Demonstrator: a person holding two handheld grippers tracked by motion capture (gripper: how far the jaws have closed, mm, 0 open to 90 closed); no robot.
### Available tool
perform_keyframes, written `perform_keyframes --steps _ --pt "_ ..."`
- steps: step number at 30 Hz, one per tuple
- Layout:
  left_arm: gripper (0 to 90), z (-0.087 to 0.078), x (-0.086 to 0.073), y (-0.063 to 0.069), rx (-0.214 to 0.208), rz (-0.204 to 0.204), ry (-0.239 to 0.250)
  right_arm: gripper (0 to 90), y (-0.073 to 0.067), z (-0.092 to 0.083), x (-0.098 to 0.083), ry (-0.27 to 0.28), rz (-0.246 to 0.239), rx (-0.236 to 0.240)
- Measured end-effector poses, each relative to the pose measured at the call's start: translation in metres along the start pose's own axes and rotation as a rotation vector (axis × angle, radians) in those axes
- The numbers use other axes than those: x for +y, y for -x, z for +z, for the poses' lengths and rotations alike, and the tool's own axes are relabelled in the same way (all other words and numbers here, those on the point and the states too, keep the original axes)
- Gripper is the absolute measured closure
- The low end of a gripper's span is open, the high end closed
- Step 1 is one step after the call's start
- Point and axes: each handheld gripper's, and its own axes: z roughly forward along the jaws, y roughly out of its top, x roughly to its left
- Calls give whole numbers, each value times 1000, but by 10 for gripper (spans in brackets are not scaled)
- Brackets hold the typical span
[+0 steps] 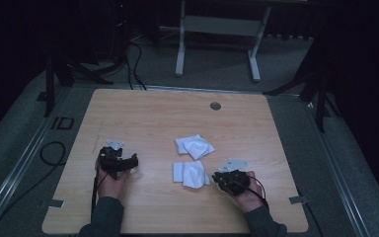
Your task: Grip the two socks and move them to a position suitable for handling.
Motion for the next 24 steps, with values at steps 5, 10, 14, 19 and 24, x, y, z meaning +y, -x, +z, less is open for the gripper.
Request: perform_keyframes --steps 5,10,14,19,24 --pt "143 0 0 0 0 0 0 735 -8 4 9 7 -15 35" --pt "143 0 0 0 0 0 0 685 -12 7 17 22 -4 48" --pt "143 0 0 0 0 0 0 651 -13 12 23 13 2 56" --pt "143 0 0 0 0 0 1 592 -16 24 29 -29 11 67" --pt "143 0 0 0 0 0 0 569 -19 30 32 -48 18 84"
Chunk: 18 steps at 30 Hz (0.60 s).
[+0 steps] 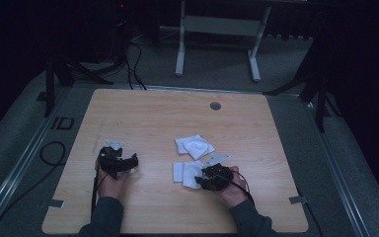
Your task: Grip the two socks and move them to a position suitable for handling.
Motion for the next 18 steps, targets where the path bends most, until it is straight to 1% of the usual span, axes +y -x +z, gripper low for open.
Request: perform_keyframes --steps 1,3,6,7,8,10,14,18 --pt "143 0 0 0 0 0 0 569 0 0 0 0 0 0" --pt "143 0 0 0 0 0 0 628 -1 0 1 -1 -2 2" --pt "143 0 0 0 0 0 0 819 -2 -2 1 2 -1 -8" --pt "143 0 0 0 0 0 -1 860 -2 -3 2 7 3 -12" --pt "143 0 0 0 0 0 0 877 -3 -6 2 15 4 -20" --pt "143 0 0 0 0 0 0 880 -4 -10 3 34 12 -28" --pt "143 0 0 0 0 0 0 880 -5 -23 5 77 27 -24" --pt "143 0 0 0 0 0 0 879 -2 -37 8 97 35 -28"
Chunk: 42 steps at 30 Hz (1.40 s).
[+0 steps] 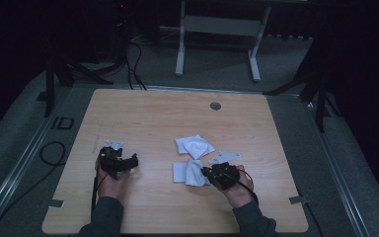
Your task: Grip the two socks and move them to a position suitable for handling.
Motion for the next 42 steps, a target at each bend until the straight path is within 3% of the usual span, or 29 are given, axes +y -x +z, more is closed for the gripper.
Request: perform_keyframes --steps 10,23,32,33,36,38,39,42 --pt "143 0 0 0 0 1 0 879 12 -21 0 15 11 -34" --pt "143 0 0 0 0 -2 2 878 48 -57 -12 8 53 -128" --pt "143 0 0 0 0 -2 2 877 77 -59 -24 -55 83 -172" --pt "143 0 0 0 0 -2 2 871 84 -56 -28 -87 81 -190" --pt "143 0 0 0 0 -2 2 796 89 -53 -32 -114 73 -229" --pt "143 0 0 0 0 -2 2 796 91 -53 -32 -118 71 -242" --pt "143 0 0 0 0 -2 2 737 93 -54 -33 -114 73 -247" --pt "143 0 0 0 0 -2 2 757 92 -54 -33 -114 71 -247"
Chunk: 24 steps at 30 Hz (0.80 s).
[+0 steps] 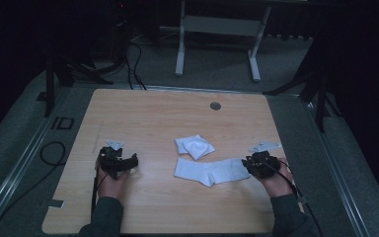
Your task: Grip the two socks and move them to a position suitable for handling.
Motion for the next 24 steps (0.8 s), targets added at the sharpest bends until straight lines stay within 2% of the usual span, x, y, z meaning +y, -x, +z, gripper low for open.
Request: perform_keyframes --steps 1,5,7,10,11,14,19,24 --pt "143 0 0 0 0 0 0 757 0 0 0 0 0 0" --pt "143 0 0 0 -2 4 -2 889 -6 14 -5 -45 -30 20" --pt "143 0 0 0 -3 4 -1 895 -7 18 -6 -58 -29 25" --pt "143 0 0 0 -3 4 -2 896 -10 35 -13 -92 -26 43" --pt "143 0 0 0 -3 4 -2 896 -10 35 -13 -92 -26 43" --pt "143 0 0 0 -2 4 -2 897 -15 45 -19 -113 -41 51" --pt "143 0 0 0 -3 4 -1 898 -20 45 -21 -105 -56 64" --pt "143 0 0 0 -2 6 -4 898 -37 43 -23 -85 -117 96"
